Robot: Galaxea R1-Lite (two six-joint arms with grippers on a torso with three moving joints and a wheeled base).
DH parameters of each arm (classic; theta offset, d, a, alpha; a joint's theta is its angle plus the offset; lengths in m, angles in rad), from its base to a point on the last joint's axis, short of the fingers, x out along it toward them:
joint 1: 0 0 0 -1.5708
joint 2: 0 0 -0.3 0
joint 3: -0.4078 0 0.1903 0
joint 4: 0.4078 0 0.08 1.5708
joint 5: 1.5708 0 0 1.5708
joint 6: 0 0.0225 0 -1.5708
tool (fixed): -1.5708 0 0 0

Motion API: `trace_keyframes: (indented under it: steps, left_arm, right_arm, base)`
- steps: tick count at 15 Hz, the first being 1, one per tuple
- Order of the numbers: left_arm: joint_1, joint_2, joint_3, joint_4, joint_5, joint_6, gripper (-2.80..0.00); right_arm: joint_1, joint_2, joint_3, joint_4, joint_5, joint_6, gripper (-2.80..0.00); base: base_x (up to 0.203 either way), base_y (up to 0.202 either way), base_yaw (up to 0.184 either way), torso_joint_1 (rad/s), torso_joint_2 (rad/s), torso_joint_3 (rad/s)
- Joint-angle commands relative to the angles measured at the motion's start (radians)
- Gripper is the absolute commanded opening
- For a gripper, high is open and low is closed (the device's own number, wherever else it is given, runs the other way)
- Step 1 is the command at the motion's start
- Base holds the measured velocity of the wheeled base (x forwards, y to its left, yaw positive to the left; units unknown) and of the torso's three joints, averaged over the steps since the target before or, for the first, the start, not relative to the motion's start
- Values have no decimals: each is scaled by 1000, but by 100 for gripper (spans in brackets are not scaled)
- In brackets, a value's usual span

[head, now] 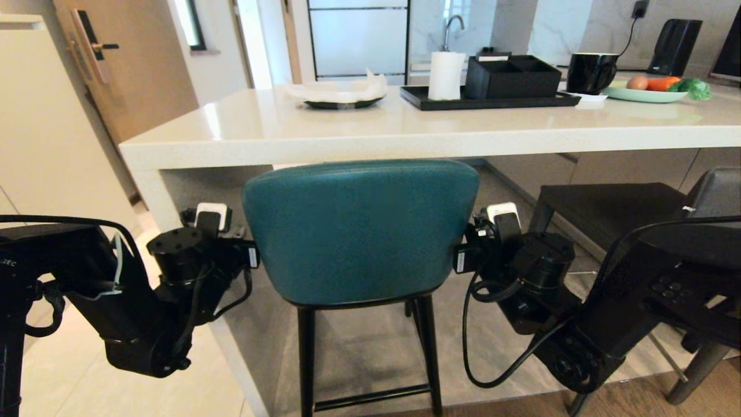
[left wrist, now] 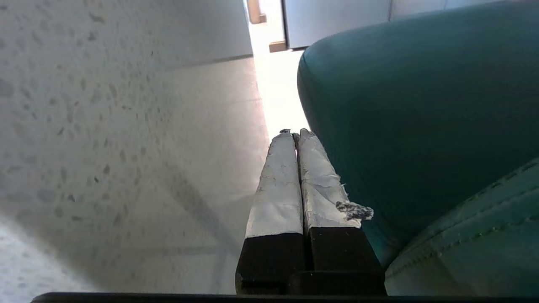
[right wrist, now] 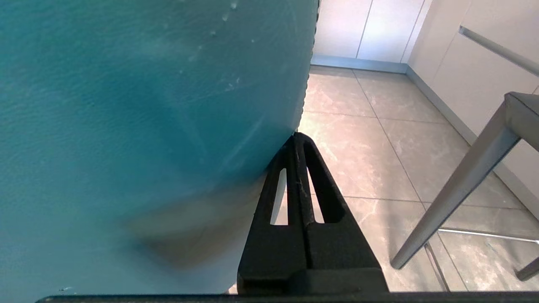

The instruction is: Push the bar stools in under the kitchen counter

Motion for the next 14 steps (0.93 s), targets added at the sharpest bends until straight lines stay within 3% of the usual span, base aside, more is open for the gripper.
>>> trace_keyframes:
  steps: [1,6,11,14]
  left_arm:
    - [0,9,-19,-3,0,0,-280]
    - [6,-34,63,-17,8,-44,-280]
    - [90,-119,321,-34,9,-62,-280]
    - [80,-281,387,-35,-5,-102,-280]
  right_arm:
    - [1,18,-6,-5,-1,-1,-280]
    - [-1,-41,100,-17,-5,13,-280]
    - [-18,-197,257,-27,-10,41,-280]
    - [-27,-339,392,-20,-12,47,-280]
  base:
    - [0,0,0,0,0,0]
    - [0,0,0,0,0,0]
    - [0,0,0,0,0,0]
    - [0,0,0,0,0,0]
